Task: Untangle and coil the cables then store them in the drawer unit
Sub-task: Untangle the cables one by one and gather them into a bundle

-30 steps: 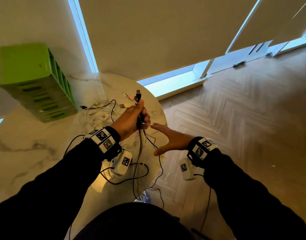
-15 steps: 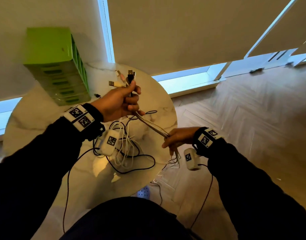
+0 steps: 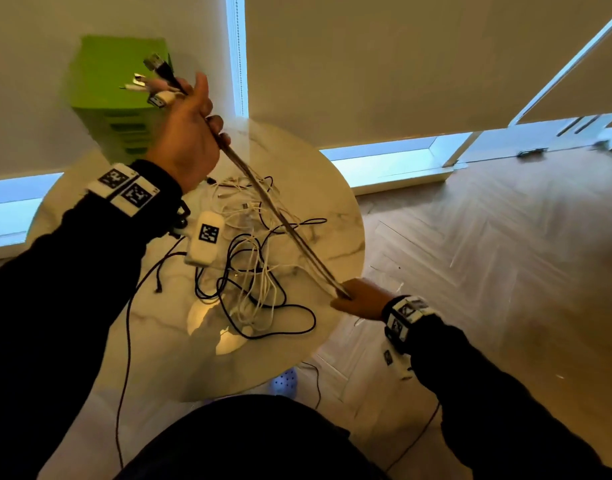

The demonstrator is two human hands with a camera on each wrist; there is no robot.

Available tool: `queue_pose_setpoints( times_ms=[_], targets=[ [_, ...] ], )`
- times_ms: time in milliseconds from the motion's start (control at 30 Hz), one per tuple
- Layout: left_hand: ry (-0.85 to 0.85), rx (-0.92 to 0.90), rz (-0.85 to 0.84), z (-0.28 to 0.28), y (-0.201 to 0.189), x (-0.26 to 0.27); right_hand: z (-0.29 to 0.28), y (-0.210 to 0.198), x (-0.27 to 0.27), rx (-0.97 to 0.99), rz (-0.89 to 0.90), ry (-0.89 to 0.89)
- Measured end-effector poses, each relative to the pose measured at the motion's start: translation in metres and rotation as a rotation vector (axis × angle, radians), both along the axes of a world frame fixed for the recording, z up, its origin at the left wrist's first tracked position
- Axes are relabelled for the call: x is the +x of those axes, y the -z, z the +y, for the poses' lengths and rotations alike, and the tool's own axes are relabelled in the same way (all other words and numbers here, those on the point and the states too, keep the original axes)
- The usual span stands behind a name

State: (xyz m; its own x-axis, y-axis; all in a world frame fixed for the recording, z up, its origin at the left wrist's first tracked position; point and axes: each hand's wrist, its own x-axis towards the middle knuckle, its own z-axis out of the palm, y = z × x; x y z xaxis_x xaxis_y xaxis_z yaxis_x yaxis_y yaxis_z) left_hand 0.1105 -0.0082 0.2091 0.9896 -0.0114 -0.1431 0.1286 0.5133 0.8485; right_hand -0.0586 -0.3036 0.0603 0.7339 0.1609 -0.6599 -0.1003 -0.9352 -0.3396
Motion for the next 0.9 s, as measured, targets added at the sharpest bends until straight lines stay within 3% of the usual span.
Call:
queue_pose_setpoints(
  times_ms=[133, 267, 367, 433, 500, 600, 667, 767, 833, 900],
  targets=[
    [-0.186, 0.141, 0.066, -0.007, 0.017, -0.003, 0.051, 0.028, -0.019, 0.015, 0.028, -0.175],
    [-0.116, 0.238, 0.037, -0.010, 0.030, -0.013, 0.078, 0.047, -0.028, 0.037, 0.173, -0.260],
    [-0.084, 0.284, 0.024, -0.002, 0.033, -0.019, 0.075, 0.036, -0.022, 0.116, 0.291, -0.267],
    [-0.046, 0.286, 0.021, 0.005, 0.033, -0.024, 0.067, 0.022, -0.012, 0.248, 0.322, -0.190],
    [-0.024, 0.257, 0.028, 0.010, 0.033, -0.030, 0.061, 0.012, 0.007, 0.386, 0.294, 0.010],
    [-0.045, 0.279, 0.066, 0.014, 0.036, -0.042, 0.051, 0.024, 0.045, 0.426, 0.091, 0.244],
    [-0.042, 0.266, 0.090, 0.016, 0.040, -0.051, 0.050, 0.041, 0.066, 0.257, -0.053, 0.141],
    [-0.038, 0.262, 0.117, 0.017, 0.047, -0.065, 0.062, 0.070, 0.083, 0.026, -0.052, -0.115],
    [-0.024, 0.273, 0.130, 0.016, 0.053, -0.076, 0.070, 0.080, 0.090, -0.034, -0.039, -0.227],
    [-0.021, 0.294, 0.148, 0.019, 0.060, -0.087, 0.079, 0.078, 0.104, 0.026, -0.082, -0.255]
  ],
)
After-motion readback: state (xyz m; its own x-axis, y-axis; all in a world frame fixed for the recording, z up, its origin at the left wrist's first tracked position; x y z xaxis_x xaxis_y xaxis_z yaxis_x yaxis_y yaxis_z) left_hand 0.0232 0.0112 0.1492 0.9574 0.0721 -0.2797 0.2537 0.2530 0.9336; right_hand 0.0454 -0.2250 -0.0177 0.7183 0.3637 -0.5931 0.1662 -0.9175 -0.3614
